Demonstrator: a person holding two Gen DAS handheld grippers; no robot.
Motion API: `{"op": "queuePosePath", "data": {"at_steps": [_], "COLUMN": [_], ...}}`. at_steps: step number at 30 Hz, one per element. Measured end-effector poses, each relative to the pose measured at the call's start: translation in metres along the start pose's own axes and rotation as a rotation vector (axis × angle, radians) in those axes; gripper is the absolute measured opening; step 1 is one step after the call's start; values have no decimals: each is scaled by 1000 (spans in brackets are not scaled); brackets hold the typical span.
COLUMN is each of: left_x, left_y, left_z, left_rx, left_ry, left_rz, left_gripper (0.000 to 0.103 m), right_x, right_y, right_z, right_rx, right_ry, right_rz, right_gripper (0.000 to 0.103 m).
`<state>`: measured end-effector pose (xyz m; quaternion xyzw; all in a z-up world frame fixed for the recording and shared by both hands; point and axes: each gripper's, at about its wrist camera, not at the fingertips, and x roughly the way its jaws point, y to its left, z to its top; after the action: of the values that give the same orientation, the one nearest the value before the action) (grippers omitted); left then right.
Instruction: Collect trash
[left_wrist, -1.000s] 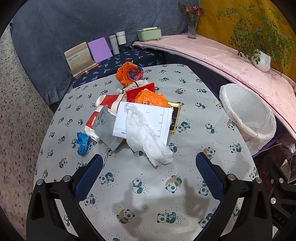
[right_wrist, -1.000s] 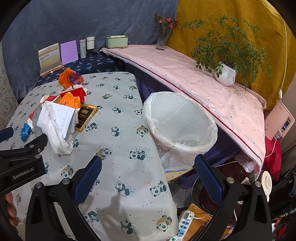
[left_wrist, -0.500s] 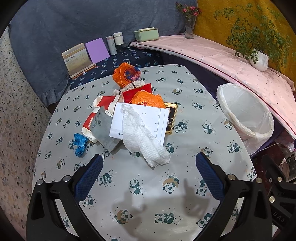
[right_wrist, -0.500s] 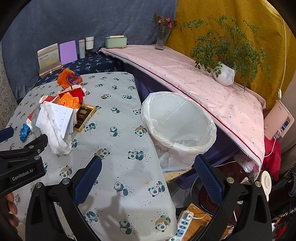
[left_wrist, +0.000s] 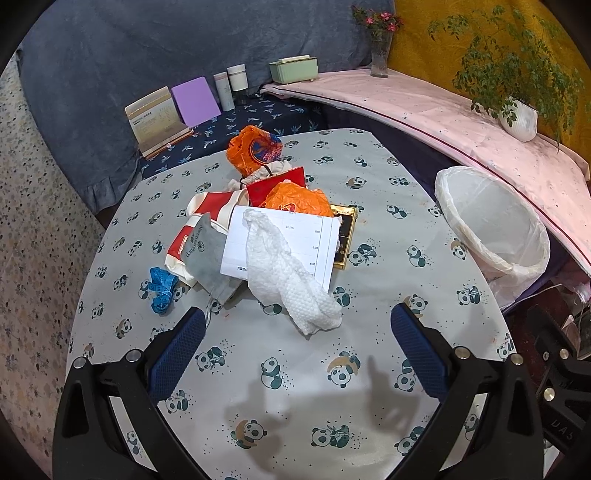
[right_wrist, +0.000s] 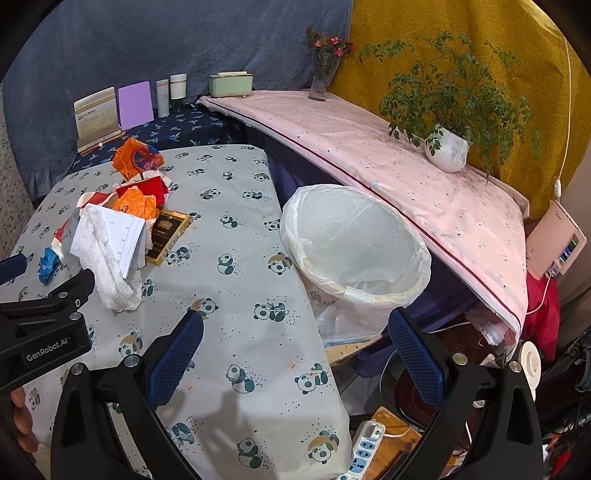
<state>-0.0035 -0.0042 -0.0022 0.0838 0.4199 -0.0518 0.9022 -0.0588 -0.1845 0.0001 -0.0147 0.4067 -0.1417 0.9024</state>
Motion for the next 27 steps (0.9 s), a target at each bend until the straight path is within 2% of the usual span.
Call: {"op": "queuePosePath", "data": {"at_steps": [27], "left_x": [5], "left_y": [3], "left_z": [-2], "left_rx": [-1], "left_ry": [-1], "left_rz": [6], "left_gripper": [96], "right_x": [2], "right_y": [-2], "right_z": [-3], "right_rx": [9], "right_ry": [2], "right_rz": [-9], "right_gripper": [96]}}
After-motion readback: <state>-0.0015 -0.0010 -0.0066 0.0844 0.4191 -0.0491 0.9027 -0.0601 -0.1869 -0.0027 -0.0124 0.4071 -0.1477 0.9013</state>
